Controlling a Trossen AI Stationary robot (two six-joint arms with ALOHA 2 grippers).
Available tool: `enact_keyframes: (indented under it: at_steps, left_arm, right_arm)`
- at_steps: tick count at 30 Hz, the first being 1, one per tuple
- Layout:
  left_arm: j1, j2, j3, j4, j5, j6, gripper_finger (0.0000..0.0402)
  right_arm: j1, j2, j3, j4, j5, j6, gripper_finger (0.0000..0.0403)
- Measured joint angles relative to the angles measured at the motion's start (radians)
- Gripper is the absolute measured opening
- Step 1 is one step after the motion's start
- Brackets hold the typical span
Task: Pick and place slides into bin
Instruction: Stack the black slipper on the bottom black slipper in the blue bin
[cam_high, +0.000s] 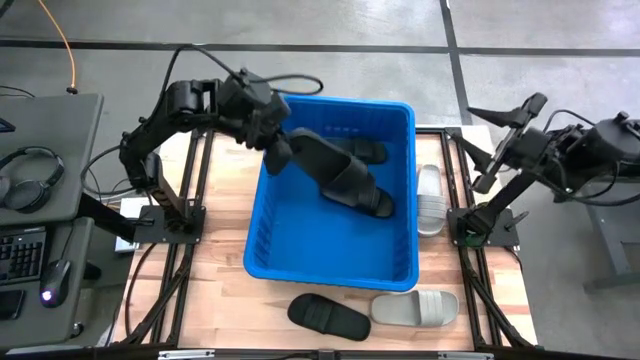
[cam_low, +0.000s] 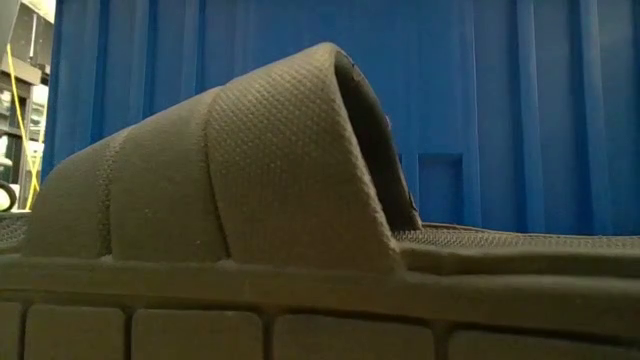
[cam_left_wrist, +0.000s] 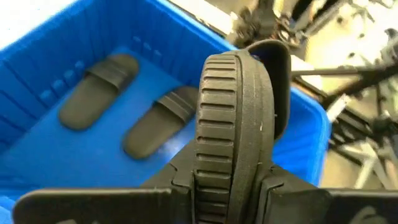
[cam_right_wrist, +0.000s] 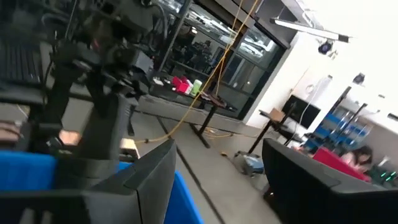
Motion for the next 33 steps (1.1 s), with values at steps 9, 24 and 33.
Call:
enact_keyframes:
  at_steps: [9, 24, 33]
  left_arm:
    - [0.143, -0.002, -0.012, 0.114, 0.156, 0.067, 0.0058]
    - [0.238, -0.001, -0.448, 0.396, 0.339, -0.133, 0.0058]
    - [0.212, 0.0, -0.597, 0.604, 0.333, -0.341, 0.0058]
  right_arm:
    - [0.0, -0.007, 0.0, -0.089, -0.003, 0.179, 0.0224]
    - [0.0, -0.033, -0.001, -0.355, -0.004, 0.416, 0.0224]
    - [-0.054, -0.105, -0.001, -0.401, -0.021, 0.424, 0.0224]
